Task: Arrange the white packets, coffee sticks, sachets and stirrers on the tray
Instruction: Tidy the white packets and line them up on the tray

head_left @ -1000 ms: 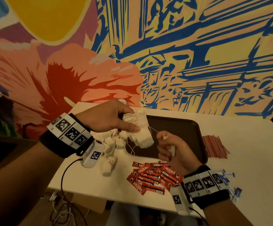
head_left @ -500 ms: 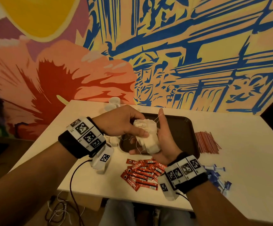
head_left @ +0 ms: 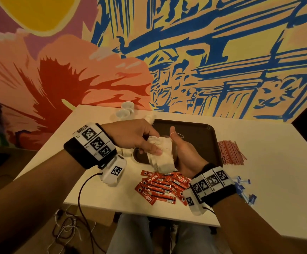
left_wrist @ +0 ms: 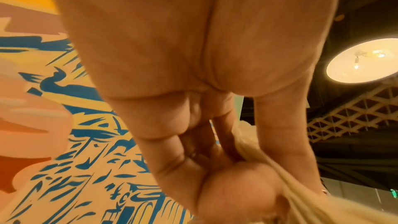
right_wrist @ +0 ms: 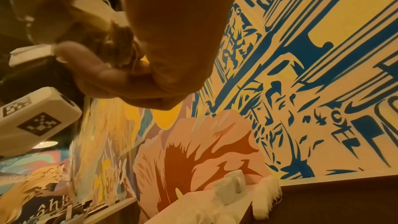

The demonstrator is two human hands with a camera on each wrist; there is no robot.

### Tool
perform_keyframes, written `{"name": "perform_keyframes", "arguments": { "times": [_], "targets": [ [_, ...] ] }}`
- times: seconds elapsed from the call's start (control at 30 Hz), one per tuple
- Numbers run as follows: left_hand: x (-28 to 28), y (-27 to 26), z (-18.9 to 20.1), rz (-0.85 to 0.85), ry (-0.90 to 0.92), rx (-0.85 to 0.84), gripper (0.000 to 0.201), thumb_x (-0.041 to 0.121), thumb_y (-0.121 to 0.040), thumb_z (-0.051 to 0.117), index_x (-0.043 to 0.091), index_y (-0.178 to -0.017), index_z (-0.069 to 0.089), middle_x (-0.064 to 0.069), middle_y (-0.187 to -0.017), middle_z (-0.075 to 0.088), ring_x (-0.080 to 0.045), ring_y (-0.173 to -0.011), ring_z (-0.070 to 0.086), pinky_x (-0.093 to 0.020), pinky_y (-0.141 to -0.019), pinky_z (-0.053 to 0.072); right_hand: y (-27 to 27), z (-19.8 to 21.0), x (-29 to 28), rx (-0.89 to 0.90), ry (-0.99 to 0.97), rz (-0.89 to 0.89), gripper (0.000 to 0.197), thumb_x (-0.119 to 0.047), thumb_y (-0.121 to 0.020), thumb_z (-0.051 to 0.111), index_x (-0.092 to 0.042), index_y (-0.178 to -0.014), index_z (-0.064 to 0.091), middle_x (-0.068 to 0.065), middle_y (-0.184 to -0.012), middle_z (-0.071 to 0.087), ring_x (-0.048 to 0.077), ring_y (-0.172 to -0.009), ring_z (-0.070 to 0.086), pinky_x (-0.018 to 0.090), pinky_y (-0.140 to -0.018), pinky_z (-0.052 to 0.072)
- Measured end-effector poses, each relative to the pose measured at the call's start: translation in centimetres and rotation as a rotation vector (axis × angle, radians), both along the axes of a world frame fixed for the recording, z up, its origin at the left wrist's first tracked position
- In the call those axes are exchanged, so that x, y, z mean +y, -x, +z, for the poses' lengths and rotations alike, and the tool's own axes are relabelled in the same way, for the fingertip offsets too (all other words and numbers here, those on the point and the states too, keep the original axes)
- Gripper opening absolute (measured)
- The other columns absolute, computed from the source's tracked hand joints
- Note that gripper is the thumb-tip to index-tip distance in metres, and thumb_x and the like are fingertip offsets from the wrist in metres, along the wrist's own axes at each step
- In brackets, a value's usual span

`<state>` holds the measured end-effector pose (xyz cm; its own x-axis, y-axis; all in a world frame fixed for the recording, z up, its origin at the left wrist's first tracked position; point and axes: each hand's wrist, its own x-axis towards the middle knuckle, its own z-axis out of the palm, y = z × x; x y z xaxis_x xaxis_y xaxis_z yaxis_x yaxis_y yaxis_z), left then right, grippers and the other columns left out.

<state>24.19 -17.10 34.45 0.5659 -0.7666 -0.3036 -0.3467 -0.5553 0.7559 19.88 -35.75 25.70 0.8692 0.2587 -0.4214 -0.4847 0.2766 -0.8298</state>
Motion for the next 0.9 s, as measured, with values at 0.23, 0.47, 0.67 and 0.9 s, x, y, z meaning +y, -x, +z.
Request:
{"name": "perform_keyframes", "arguments": {
  "times": [0.23,0.47,0.67,0.9],
  "targets": [
    [-0.2,-1.0,-1.0,0.067,-0.020,-0.042,0.019,0.027,-0.089,0.075,0.012,-0.100,0.073,-0.007,-0.080,0.075,-0.017,-0.064,0.067,-0.026,-0.067,0.051,0.8,0.9,0.1,-0.167,-0.108,0.321,0.064,-0.069,-0.090,0.045,-0.025,-0.135,0.057,0.016,-0.116,0.069,0.033,-0.099,0.069,0.036,-0.056,0.061],
    [-0.6,-1.2,-2.1,0.268,0.050,-0.325,0.036,0.017,-0.082,0.081,0.020,-0.114,0.066,0.012,-0.097,0.066,-0.004,-0.065,0.066,-0.017,-0.064,0.051,0.7,0.5,0.2,-0.208,-0.160,0.236,0.032,-0.030,-0.099,0.058,-0.014,-0.126,0.066,0.016,-0.109,0.069,0.026,-0.091,0.071,0.026,-0.051,0.057],
    [-0.3,-0.7,-4.1,0.572,0.338,-0.318,0.025,0.020,-0.084,0.079,0.024,-0.106,0.067,0.008,-0.100,0.066,-0.016,-0.077,0.071,-0.034,-0.073,0.060,0.0,0.1,0.6,-0.153,-0.054,-0.012,0.022,-0.023,-0.105,0.054,-0.007,-0.116,0.065,0.010,-0.092,0.068,0.017,-0.077,0.068,0.022,-0.052,0.052],
    [-1.6,1.9,-6.7,0.605,0.315,-0.092,0.044,0.044,-0.075,0.084,0.019,-0.104,0.062,-0.005,-0.092,0.068,-0.025,-0.074,0.068,-0.042,-0.068,0.060,-0.7,-0.8,0.8,-0.121,0.006,-0.269,0.045,-0.019,-0.095,0.070,0.008,-0.129,0.059,0.012,-0.090,0.072,0.016,-0.067,0.068,0.026,-0.051,0.051]
  ]
}}
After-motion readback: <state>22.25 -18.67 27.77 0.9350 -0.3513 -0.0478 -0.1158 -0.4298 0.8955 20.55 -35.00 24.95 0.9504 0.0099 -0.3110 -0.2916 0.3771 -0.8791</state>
